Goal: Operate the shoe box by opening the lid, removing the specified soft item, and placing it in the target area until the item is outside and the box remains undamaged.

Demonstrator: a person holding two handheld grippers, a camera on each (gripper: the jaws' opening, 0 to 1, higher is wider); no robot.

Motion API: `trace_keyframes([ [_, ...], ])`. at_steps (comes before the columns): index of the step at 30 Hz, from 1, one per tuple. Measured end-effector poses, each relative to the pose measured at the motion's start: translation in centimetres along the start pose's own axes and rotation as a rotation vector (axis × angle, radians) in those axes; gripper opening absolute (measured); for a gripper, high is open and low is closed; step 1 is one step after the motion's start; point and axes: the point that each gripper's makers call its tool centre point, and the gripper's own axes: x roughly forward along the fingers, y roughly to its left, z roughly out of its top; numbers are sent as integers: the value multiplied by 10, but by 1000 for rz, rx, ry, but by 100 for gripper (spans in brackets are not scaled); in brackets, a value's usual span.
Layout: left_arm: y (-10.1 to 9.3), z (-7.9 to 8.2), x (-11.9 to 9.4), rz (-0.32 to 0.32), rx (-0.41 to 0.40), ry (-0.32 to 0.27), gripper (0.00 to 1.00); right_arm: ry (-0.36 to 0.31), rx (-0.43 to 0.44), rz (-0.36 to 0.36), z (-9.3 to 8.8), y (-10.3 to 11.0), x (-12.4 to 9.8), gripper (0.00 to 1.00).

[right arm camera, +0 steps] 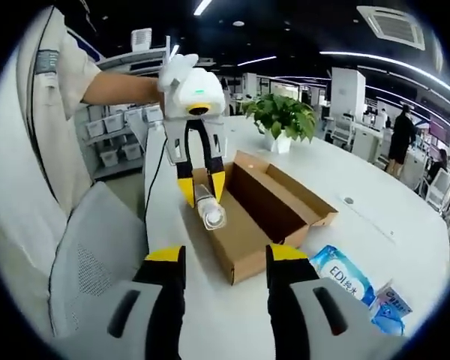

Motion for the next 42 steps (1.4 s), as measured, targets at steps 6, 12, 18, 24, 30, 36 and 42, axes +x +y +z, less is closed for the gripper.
trace_keyframes([
  [6,-4,10,3,-14,12,-15,16,-2,-18,30,4,4,7,36],
  [12,-7,21,7,-21,39,-32,16,8,-39,55,4,9,13,34],
  [18,-12,36,10,-32,62,-57,16,9,-54,67,5,13,17,31],
  [24,-17,44,12,-41,81,-71,16,9,-68,74,5,16,19,25],
  [30,-17,50,11,-41,87,-91,16,19,-92,83,3,19,22,19],
  [36,-17,50,11,-34,108,-97,16,39,-119,92,1,20,24,17],
  [42,-16,49,12,-27,127,-104,16,57,-161,89,0,21,25,17],
])
